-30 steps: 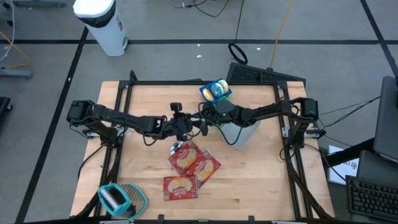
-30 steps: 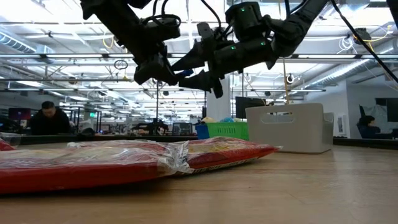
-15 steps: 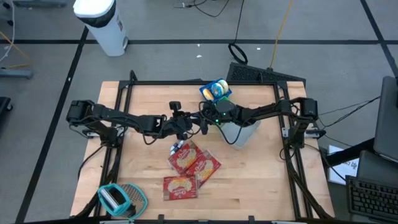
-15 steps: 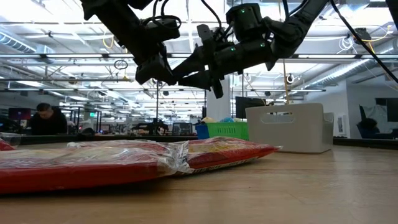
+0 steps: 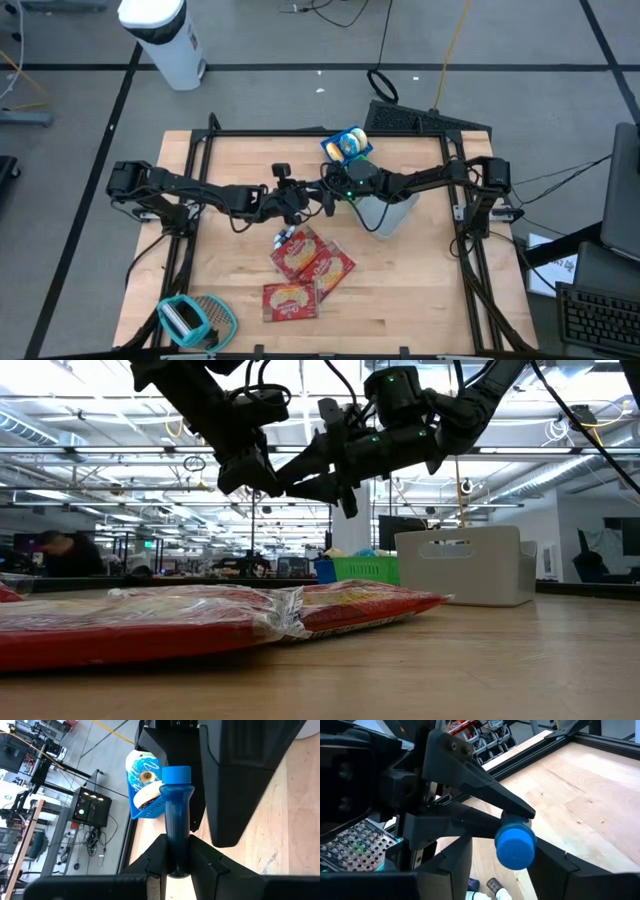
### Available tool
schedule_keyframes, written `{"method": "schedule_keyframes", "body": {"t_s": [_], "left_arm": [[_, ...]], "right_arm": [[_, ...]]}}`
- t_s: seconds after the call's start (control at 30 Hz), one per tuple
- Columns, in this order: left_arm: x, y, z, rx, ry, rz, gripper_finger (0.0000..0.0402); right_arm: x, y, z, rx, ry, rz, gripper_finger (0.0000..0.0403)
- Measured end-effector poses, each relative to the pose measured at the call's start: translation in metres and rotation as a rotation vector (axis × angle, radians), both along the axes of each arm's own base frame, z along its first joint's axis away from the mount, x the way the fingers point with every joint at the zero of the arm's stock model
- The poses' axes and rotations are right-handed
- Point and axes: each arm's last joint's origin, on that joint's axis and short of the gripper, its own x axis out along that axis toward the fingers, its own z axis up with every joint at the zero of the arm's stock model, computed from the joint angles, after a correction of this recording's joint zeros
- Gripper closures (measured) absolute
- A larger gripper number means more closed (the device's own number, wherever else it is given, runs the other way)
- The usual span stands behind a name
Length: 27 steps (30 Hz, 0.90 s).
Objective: Pick & Place Food Item
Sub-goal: Put the large blue food coloring bottle into the green bin
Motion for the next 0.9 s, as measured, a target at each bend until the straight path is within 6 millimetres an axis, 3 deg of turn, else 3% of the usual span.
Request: {"method": "schedule_keyframes", "body": {"t_s": [0.4, 0.9], "left_arm": [[-0.001, 0.0, -0.003, -0.044, 0.005, 0.005, 0.0341], [-0.001, -0.002, -0.003, -0.041, 0.003, 0.004, 0.0341]], "right_arm": [[-0.001, 0.0, 0.001, 0.046, -0.011, 0.101, 0.0159], [-0.008, -0.013, 0.008, 0.064, 0.021, 0.017, 0.0165]]}}
